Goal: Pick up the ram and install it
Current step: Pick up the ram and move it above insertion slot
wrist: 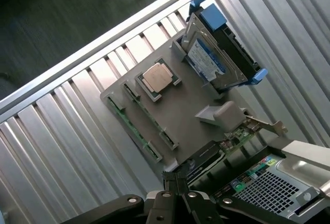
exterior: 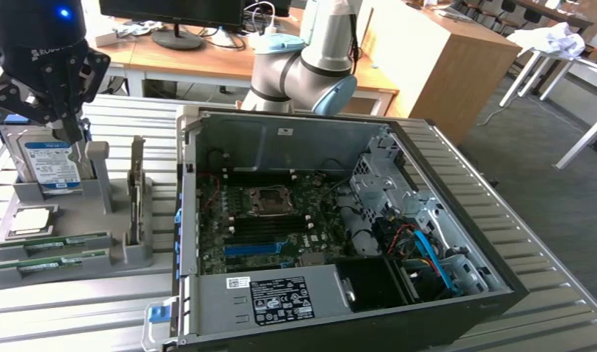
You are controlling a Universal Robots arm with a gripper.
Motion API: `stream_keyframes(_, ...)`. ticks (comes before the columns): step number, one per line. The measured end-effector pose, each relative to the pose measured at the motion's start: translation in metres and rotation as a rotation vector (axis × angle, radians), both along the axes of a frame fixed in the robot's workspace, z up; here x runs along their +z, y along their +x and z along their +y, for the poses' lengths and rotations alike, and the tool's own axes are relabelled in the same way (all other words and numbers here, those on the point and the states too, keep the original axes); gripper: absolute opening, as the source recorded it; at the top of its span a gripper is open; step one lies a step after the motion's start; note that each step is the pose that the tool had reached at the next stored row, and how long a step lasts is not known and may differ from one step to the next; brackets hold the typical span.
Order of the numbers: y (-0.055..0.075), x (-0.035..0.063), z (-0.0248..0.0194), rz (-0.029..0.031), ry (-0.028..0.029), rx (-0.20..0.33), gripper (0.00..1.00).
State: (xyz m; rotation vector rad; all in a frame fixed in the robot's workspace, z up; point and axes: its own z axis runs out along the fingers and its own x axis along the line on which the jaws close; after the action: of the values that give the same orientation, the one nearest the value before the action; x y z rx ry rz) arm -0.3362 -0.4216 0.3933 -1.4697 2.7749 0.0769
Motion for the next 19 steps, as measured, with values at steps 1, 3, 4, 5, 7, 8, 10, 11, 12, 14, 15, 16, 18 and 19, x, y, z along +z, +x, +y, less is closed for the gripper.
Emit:
stream_keyframes(1, 0.0000, 0.0000, 0.0000, 0.0000, 0.0000, 0.010, 0.10)
stream_keyframes(3, 0.0000, 0.0000, 0.0000, -0.0001, 0.0000, 0.031, 0.10)
stream_keyframes(4, 0.0000, 0.0000, 0.0000, -0.0001, 0.0000, 0.041, 0.10)
stream_keyframes(5, 0.0000, 0.0000, 0.0000, -0.0001, 0.0000, 0.051, 0.10)
stream_keyframes(7, 0.0000, 0.0000, 0.0000, -0.0001, 0.0001, 0.070, 0.10)
stream_keyframes(8, 0.0000, 0.0000, 0.0000, -0.0001, 0.0000, 0.080, 0.10)
stream_keyframes(10, 0.0000, 0.0000, 0.0000, 0.0000, 0.0000, 0.100, 0.10)
stream_keyframes(11, 0.0000, 0.0000, 0.0000, -0.0001, 0.0000, 0.109, 0.10)
stream_keyframes(12, -0.0001, -0.0001, 0.0000, -0.0001, 0.0000, 0.118, 0.10)
stream_keyframes(14, -0.0001, 0.0000, 0.0000, 0.0000, 0.0000, 0.136, 0.10)
stream_keyframes(15, -0.0001, 0.0000, 0.0000, -0.0001, 0.0000, 0.144, 0.10)
stream_keyframes(16, -0.0001, 0.0000, 0.0000, 0.0000, 0.0000, 0.153, 0.10)
stream_keyframes(18, -0.0001, 0.0000, 0.0000, -0.0001, 0.0000, 0.171, 0.10)
stream_keyframes(19, -0.0001, 0.0000, 0.0000, -0.0001, 0.0000, 0.179, 0.10)
